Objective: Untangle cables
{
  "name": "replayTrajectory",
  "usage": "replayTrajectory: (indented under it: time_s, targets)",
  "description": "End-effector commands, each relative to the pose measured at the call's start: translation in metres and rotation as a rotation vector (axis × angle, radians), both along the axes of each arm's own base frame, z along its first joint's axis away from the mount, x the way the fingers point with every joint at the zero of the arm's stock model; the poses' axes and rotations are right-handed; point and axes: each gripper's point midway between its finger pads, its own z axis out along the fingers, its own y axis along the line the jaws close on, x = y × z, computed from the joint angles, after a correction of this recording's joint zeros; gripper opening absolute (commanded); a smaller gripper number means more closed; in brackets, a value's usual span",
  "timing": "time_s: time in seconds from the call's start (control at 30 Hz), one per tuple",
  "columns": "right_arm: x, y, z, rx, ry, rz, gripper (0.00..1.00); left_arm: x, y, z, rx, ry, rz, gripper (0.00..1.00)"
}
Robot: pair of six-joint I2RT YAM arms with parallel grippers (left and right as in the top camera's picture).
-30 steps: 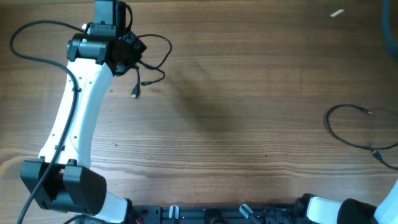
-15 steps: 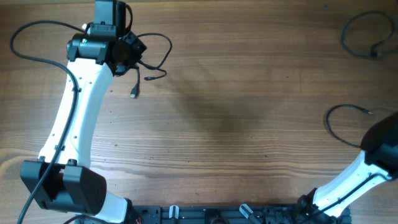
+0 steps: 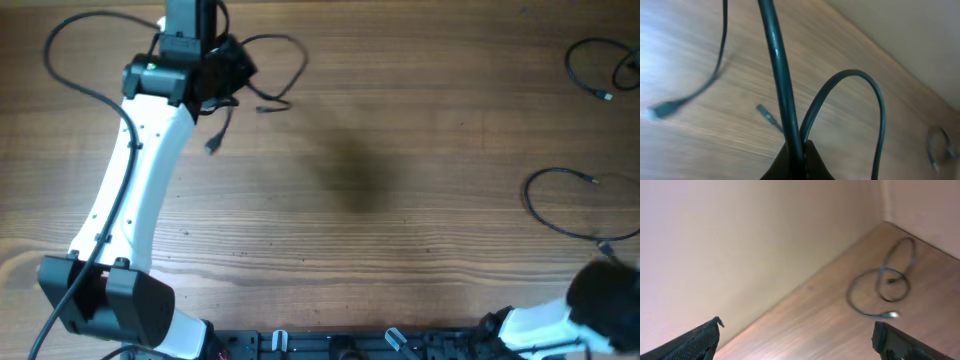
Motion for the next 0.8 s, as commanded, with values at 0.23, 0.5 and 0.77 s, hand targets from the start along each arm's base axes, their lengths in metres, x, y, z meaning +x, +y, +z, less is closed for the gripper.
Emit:
replayTrajectory:
  time_s: [0.23, 0.5, 0.77]
  targets:
    - [-0.064, 0.111, -0.013, 0.145, 0.13, 0.41, 1.0, -0.028, -0.12, 0.034, -0.138, -0.122, -0.39, 0.04]
    - [-0.069, 0.183, -0.01, 0.113, 0.092, 0.743, 1.0, -0.023, -0.17, 0.076, -0.219, -0.315, -0.47, 0.04]
    - [-0.065, 0.259, -0.014, 0.065, 0.096, 0.981, 1.0, -0.032, -0.197, 0.1, -0.302, -0.393, -0.562, 0.04]
